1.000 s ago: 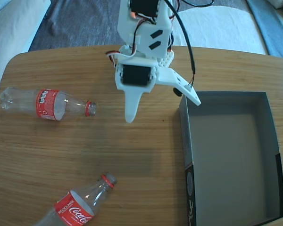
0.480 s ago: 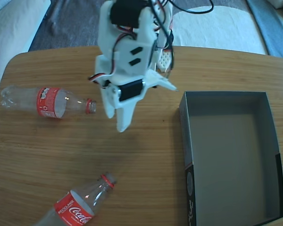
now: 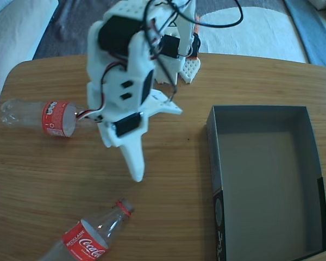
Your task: Grasp the bottles and put them in the box.
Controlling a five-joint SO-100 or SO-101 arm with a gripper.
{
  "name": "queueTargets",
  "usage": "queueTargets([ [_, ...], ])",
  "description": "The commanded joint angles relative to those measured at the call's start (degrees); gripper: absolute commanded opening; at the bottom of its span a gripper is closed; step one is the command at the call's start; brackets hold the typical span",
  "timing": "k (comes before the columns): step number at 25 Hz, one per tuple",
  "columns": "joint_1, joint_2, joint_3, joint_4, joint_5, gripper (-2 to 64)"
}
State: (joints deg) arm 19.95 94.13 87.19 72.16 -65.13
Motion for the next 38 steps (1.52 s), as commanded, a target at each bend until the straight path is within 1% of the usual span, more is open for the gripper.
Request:
queueTargets([
  [1,-0.09,-1.58,-5.19,0.09,-0.44,44.5],
  [7,0.53,-9.05,-10.28,0.18,-0.35,44.5],
  [17,-0.88,-23.38,-25.75,0.26,0.26,45.1],
  [21,-2.20,-27.51,-30.67,0.26,0.35,45.3],
  [27,-4.92,-32.52,-34.54,-0.53,0.44,49.1],
  [34,-5.98,-39.20,-38.67,0.18,0.26,49.0],
  [38,-5.01,-41.66,-39.02,0.26,-0.26,48.8],
])
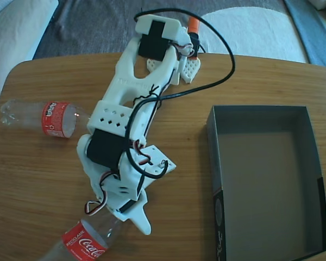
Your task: Grasp the bottles and put them in the box.
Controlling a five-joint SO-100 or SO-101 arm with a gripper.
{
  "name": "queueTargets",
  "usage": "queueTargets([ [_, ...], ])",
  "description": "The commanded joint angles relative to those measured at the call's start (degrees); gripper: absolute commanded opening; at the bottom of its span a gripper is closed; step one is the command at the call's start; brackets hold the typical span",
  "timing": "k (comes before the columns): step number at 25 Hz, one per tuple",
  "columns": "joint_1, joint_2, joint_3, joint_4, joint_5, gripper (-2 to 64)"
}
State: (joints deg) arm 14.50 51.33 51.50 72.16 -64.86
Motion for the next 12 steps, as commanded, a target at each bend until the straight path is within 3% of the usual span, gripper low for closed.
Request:
queueTargets([
  [1,0.88,0.70,-3.34,0.26,-0.53,48.9],
  [12,4.04,-7.29,-11.34,0.26,-4.66,48.5],
])
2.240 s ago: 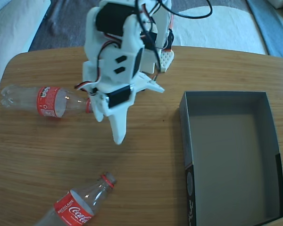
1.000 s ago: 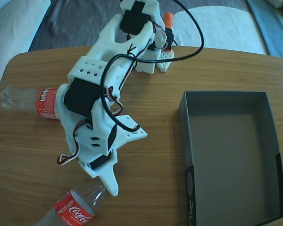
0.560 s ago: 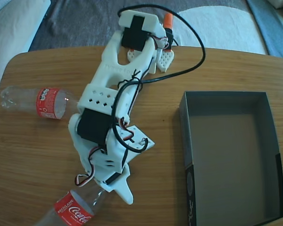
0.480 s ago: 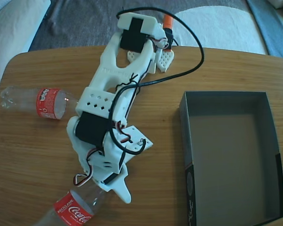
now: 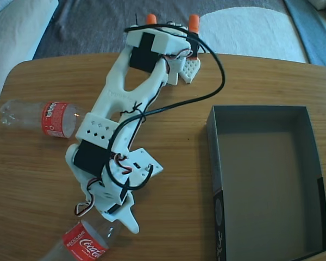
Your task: Grasp the bottles and put them in the box.
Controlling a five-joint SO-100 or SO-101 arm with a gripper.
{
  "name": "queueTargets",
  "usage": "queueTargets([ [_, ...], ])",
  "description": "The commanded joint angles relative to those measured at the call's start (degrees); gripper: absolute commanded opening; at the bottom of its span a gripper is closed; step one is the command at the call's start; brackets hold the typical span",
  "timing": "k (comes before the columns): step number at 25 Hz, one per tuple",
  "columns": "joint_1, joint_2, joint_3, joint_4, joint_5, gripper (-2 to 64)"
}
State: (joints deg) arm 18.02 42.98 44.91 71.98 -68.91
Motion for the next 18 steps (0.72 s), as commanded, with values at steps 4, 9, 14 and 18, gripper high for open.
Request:
queueTargets([
  [4,1.32,-1.32,-8.44,0.44,-0.70,48.5],
  [9,1.41,-3.78,-11.07,0.53,-0.62,48.4],
  [14,1.41,-3.60,-10.46,0.53,-0.09,47.8],
  [18,1.41,-3.60,-11.07,2.99,0.00,37.5],
])
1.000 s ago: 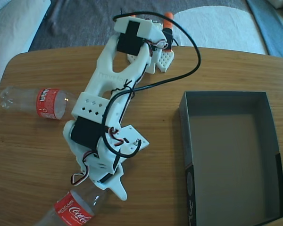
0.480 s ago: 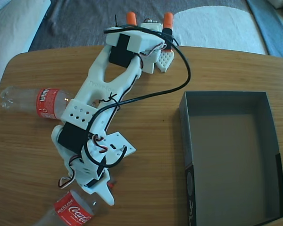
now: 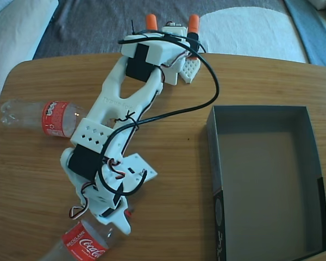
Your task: Grasp the bottles and put them in the box.
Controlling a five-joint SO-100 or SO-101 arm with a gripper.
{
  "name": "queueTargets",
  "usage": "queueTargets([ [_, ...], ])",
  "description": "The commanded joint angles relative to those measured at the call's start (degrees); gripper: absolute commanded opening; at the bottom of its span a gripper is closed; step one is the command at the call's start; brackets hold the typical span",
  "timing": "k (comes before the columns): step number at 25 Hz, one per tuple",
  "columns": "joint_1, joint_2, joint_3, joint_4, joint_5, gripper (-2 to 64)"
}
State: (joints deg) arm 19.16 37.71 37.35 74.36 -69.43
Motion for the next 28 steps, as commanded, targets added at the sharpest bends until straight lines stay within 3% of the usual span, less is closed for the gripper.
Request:
queueTargets([
  [1,0.26,1.76,-3.52,1.05,0.53,35.1],
  [13,0.26,2.20,-3.60,4.66,0.62,16.4],
  [22,0.35,2.29,-3.60,5.36,0.62,6.6],
  [25,0.26,2.90,-3.69,5.36,0.62,-0.3],
  [28,-0.09,6.33,-2.90,5.36,0.70,-0.2],
])
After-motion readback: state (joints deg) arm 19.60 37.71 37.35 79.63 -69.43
